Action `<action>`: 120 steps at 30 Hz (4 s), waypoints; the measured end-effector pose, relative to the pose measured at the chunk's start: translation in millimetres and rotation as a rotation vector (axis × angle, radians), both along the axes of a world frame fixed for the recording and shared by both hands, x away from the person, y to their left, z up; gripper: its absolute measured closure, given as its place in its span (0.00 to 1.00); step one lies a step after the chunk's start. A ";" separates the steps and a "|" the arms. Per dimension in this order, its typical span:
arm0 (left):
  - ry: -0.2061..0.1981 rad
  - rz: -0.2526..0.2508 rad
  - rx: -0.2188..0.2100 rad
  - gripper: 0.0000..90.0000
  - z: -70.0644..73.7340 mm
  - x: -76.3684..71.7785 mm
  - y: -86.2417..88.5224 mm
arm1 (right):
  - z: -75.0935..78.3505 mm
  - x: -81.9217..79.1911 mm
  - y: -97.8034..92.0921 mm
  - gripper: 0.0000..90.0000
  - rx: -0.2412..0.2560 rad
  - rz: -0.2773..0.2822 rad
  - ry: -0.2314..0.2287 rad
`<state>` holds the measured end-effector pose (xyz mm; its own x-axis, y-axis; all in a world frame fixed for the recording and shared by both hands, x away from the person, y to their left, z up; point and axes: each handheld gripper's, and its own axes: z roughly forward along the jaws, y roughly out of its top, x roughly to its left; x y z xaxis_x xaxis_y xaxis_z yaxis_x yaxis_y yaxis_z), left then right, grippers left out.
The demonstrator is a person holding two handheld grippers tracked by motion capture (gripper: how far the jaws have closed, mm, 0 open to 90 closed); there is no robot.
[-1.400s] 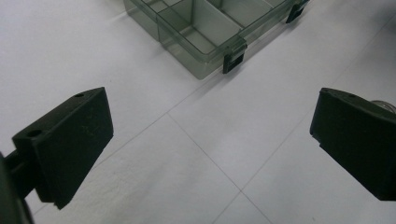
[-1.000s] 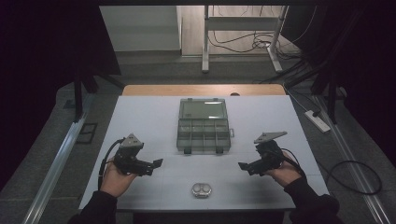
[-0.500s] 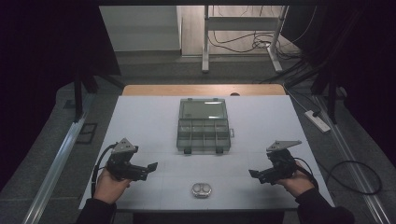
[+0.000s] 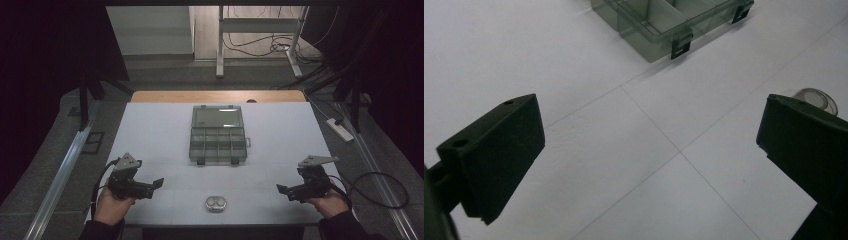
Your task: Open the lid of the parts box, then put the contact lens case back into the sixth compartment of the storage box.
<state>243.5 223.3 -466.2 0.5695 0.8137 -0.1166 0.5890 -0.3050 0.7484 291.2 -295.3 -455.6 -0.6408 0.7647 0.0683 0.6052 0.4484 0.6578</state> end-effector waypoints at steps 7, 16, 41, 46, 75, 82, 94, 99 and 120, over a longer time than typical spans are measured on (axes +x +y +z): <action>0.003 0.010 0.033 0.00 0.8 -7.4 -0.8 | 6.7 -6.5 -7.6 0.00 0.028 -0.040 -0.004; 0.004 0.036 0.032 0.00 3.3 -14.1 2.1 | 9.6 -12.3 -9.7 0.00 0.004 -0.057 -0.007; 0.020 0.061 0.060 0.00 4.0 -16.8 4.6 | 10.6 -13.4 -7.7 0.00 0.001 -0.004 0.004; 0.014 0.071 0.055 0.00 4.4 -17.0 6.0 | 10.5 -11.9 -4.1 0.00 0.001 0.016 0.001; 0.057 0.046 0.062 0.01 2.1 -12.6 5.4 | 9.3 7.1 37.4 0.00 0.048 0.172 0.021; 0.056 0.040 0.057 0.01 2.1 -12.7 5.8 | 8.4 11.2 45.3 0.00 0.055 0.201 0.021; 0.050 0.037 0.047 0.00 2.3 -13.3 6.5 | 5.2 15.6 68.0 0.00 0.045 0.278 0.022; 0.048 0.039 0.042 0.00 2.5 -13.6 7.1 | 3.9 16.4 77.0 0.00 0.034 0.291 0.016; 0.043 0.034 0.041 0.00 2.6 -14.1 7.1 | -5.4 17.1 115.6 0.00 0.001 0.366 0.060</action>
